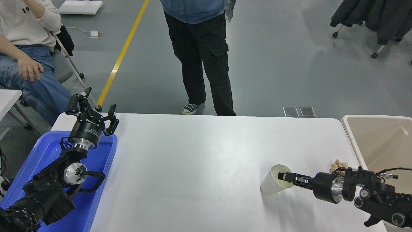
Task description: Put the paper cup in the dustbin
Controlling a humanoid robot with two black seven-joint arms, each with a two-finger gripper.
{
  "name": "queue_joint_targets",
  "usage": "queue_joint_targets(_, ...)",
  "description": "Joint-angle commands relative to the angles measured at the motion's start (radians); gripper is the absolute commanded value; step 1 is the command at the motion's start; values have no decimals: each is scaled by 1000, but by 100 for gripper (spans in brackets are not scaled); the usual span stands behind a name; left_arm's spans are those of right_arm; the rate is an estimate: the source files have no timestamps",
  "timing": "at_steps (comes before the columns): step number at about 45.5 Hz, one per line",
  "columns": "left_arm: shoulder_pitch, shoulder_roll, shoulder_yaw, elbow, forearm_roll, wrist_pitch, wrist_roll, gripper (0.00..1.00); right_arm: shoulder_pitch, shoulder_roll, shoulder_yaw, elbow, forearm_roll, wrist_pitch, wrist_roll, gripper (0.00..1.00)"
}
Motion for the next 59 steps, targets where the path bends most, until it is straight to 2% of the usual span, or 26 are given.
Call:
queue_joint_targets(1, 0, -1, 0, 0, 0, 0, 0, 100, 7, -9, -1, 6, 1, 5, 2, 0)
queue_joint_targets(17, 0, 1, 0, 0, 0, 0, 0, 100, 45, -92, 0, 93, 14, 16, 14, 0)
queue_joint_targets(45, 0, 1, 0, 0, 0, 0, 0, 100, 281, -567, 8, 424, 80, 223, 5, 0)
queue_joint_targets(59, 2, 2, 0, 0, 0, -2, 0, 100, 381, -715, 13, 472, 90, 317, -15, 0)
